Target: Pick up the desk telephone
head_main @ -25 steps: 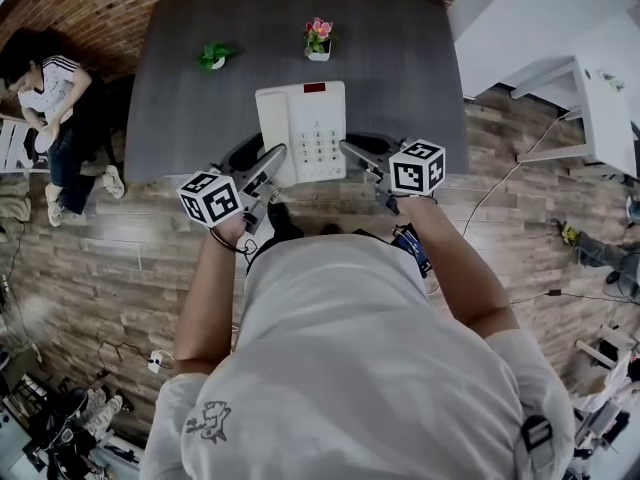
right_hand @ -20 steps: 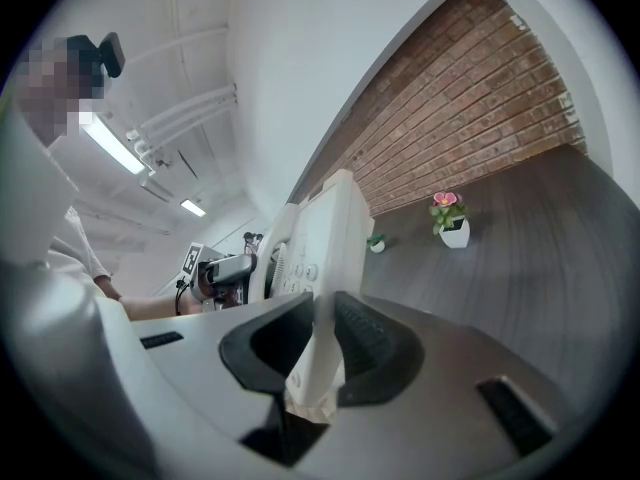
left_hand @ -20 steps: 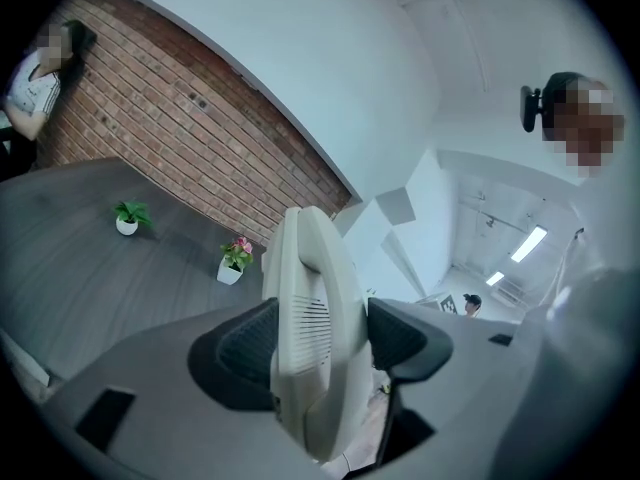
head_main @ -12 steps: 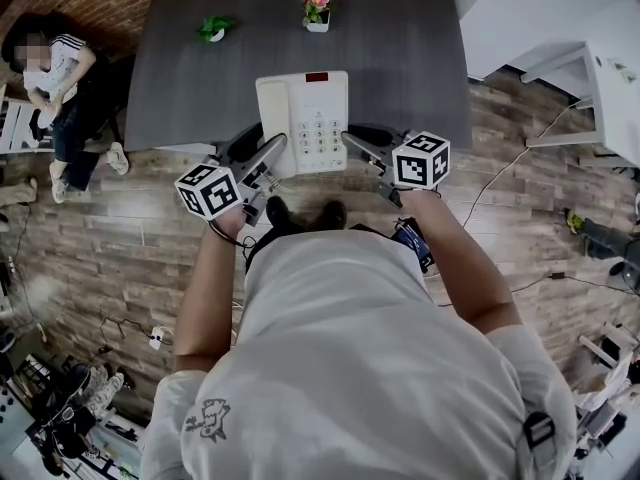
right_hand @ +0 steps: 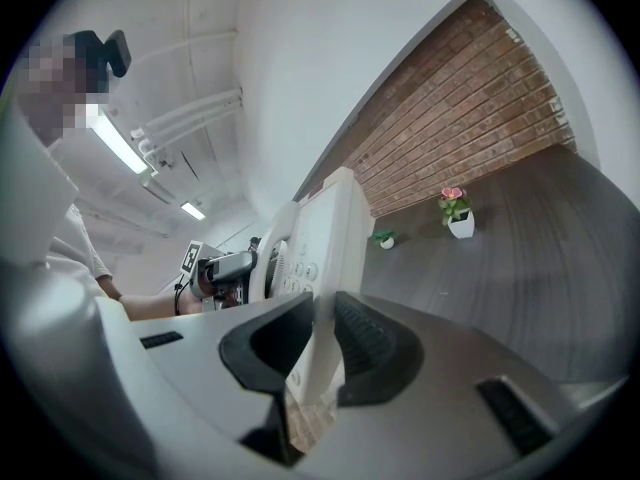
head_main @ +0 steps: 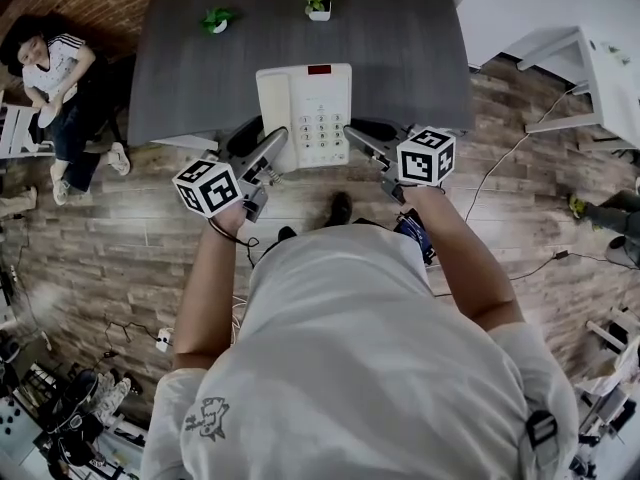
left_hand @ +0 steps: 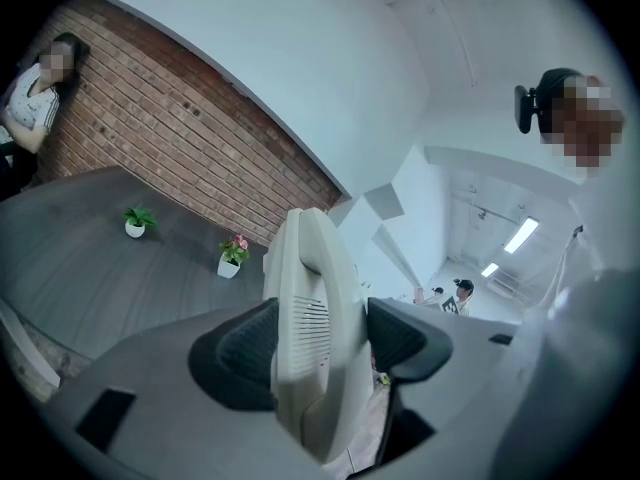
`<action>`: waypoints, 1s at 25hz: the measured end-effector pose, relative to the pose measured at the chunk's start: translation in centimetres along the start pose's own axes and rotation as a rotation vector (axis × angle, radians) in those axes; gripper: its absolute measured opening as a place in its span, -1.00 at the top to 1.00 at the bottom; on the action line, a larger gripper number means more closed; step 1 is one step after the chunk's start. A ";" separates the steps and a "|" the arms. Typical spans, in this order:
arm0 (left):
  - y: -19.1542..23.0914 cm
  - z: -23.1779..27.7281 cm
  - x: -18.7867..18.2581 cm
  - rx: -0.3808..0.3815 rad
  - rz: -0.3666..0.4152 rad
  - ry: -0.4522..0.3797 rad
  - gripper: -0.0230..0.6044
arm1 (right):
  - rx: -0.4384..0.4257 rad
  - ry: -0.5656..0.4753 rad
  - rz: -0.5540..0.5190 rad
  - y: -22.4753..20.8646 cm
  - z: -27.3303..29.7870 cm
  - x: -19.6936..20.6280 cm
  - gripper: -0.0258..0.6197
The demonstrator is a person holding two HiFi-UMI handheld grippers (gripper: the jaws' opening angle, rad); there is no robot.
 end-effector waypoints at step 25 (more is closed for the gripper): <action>-3.0 -23.9 3.0 0.077 0.075 -0.058 0.00 | 0.053 -0.092 -0.067 20.2 4.7 15.1 0.68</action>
Point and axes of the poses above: the fingertips, and each gripper's own axes: z forward along the fingers, y to its left, x out of its underside, the point moved 8 cm from there along -z, backward along the fingers, and after that the axes turned 11 degrees about z, right-handed, at the moved point
